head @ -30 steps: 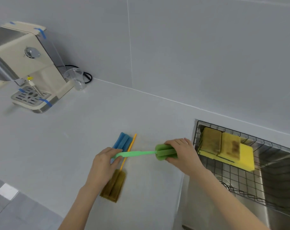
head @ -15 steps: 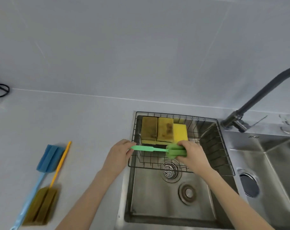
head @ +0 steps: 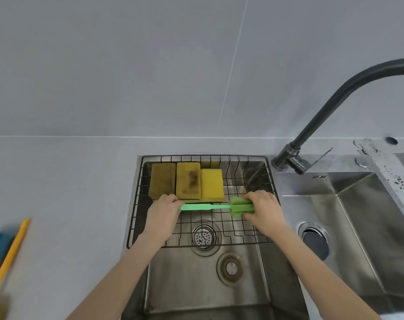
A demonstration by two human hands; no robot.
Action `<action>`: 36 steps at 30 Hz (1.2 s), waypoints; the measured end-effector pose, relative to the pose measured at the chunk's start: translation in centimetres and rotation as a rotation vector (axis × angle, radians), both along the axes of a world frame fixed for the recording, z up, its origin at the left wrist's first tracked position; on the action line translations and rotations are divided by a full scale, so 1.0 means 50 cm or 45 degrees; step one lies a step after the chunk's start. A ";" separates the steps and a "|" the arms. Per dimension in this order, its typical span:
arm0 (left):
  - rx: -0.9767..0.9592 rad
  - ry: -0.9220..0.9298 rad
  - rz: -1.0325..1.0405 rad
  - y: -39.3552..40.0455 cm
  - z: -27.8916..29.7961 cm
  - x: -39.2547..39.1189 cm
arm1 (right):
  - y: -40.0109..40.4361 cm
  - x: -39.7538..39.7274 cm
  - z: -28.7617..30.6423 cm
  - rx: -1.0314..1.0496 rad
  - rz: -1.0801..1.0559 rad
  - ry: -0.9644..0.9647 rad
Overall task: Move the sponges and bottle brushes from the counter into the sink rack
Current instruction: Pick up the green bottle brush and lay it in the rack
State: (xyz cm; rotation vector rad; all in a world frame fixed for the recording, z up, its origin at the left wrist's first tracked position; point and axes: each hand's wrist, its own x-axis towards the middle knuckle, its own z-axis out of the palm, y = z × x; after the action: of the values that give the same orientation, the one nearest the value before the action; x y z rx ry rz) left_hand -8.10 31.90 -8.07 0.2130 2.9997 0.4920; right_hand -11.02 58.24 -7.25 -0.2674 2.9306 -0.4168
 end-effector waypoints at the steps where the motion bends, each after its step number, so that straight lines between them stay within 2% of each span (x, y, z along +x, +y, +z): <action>1: -0.068 -0.025 -0.021 0.006 -0.003 -0.003 | 0.002 -0.008 -0.010 0.016 0.015 0.002; 5: -0.325 -0.077 -0.154 0.017 -0.019 -0.013 | 0.006 -0.031 -0.044 0.080 0.088 0.004; 8: -0.397 -0.083 -0.181 0.017 -0.029 -0.030 | 0.006 -0.038 -0.064 0.113 0.110 -0.001; 15: -0.476 -0.043 -0.272 0.017 -0.056 -0.030 | 0.022 -0.019 -0.086 0.183 0.175 -0.067; 19: -0.393 -0.193 -0.210 0.018 -0.078 -0.026 | 0.019 -0.019 -0.091 0.204 0.185 -0.072; 23: -0.412 -0.216 -0.218 0.018 -0.087 -0.032 | 0.018 -0.021 -0.096 0.203 0.192 -0.071; 28: -0.361 -0.124 -0.152 0.020 -0.078 -0.038 | 0.023 -0.035 -0.091 0.178 0.150 0.007; 32: -0.449 -0.026 -0.124 0.037 -0.059 -0.040 | 0.019 -0.048 -0.090 0.187 0.132 0.029; 36: -0.488 -0.033 -0.099 0.048 -0.061 -0.041 | 0.016 -0.048 -0.098 0.243 0.154 0.024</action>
State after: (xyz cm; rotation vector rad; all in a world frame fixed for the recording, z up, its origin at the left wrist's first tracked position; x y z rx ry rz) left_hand -10.14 34.29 -11.12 0.2862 2.9696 -0.0895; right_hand -13.44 59.04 -12.17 -0.4204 2.9255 -0.1172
